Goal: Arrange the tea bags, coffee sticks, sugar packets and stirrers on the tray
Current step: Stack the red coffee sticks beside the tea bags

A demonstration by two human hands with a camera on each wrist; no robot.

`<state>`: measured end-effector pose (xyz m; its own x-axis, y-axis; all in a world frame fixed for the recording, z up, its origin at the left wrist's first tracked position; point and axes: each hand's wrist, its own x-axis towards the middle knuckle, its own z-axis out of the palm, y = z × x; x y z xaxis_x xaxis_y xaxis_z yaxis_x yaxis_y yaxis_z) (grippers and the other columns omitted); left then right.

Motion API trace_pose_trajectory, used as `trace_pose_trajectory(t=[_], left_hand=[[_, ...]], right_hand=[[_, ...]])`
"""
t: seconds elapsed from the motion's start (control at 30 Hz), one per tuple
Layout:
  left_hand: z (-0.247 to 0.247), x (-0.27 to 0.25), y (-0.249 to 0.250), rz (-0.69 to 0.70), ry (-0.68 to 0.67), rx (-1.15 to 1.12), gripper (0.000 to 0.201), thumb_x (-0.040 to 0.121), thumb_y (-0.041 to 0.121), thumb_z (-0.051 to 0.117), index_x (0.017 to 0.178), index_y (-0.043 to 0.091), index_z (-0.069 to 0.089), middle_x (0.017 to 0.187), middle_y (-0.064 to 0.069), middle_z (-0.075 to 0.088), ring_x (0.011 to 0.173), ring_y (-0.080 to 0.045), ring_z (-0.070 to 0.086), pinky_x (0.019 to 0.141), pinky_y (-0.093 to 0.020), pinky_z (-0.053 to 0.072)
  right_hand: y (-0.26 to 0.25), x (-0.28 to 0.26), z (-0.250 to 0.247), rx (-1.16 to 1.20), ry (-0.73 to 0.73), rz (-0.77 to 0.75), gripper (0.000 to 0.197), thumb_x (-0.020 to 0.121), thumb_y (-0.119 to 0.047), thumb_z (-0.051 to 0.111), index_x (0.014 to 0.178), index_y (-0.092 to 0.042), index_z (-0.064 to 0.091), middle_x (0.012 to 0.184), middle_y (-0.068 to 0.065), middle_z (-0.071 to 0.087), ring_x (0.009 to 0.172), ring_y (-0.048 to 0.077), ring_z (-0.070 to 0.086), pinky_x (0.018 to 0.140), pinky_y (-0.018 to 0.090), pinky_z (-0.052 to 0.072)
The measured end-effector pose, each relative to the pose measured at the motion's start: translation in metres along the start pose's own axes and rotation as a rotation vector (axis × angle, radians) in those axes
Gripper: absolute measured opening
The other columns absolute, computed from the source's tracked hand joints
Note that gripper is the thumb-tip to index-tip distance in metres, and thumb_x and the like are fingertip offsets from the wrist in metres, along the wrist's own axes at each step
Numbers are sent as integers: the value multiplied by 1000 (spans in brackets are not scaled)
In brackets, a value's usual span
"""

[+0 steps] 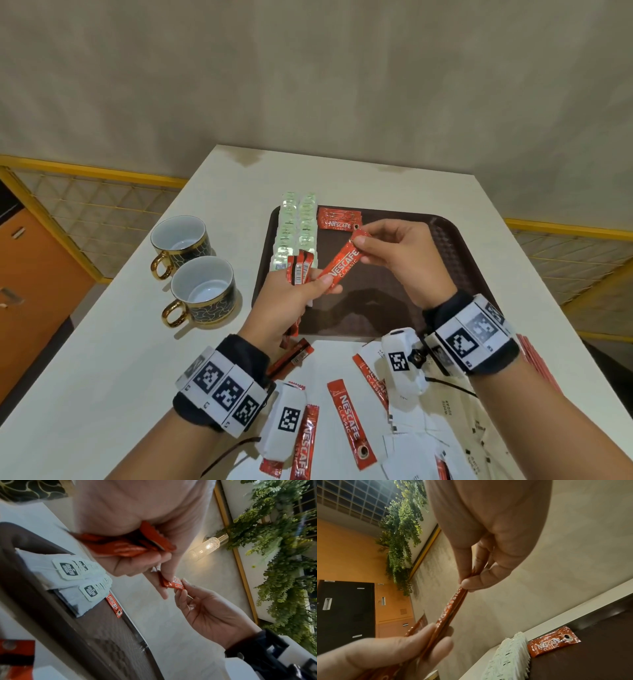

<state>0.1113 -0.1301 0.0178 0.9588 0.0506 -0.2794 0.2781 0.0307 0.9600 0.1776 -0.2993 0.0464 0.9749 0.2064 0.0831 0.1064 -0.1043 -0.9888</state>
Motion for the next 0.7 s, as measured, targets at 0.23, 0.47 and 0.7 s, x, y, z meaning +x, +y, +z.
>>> trace_pose_trajectory(t=[0.23, 0.47, 0.7], left_hand=[[-1, 27, 12, 142, 150, 146, 17, 90, 23, 68, 101, 10, 71, 84, 4, 75, 77, 6, 69, 82, -20, 46], [-4, 59, 26, 220, 273, 319, 16, 85, 25, 72, 100, 20, 74, 90, 4, 72, 82, -9, 65, 78, -25, 50], [-13, 62, 20, 166, 287, 216, 9, 84, 25, 73, 92, 24, 76, 97, 6, 74, 95, -9, 67, 86, -29, 52]], right_hand=[[11, 30, -24, -443, -136, -100, 41, 76, -20, 79, 115, -18, 66, 105, -1, 69, 99, 18, 66, 88, 33, 53], [6, 79, -14, -809, -341, -115, 12, 78, -7, 76, 85, -15, 70, 85, 0, 71, 80, 18, 64, 75, 29, 49], [66, 146, -3, -954, -184, 64, 20, 77, -4, 77, 87, -15, 63, 91, 6, 65, 86, 20, 59, 76, 25, 43]])
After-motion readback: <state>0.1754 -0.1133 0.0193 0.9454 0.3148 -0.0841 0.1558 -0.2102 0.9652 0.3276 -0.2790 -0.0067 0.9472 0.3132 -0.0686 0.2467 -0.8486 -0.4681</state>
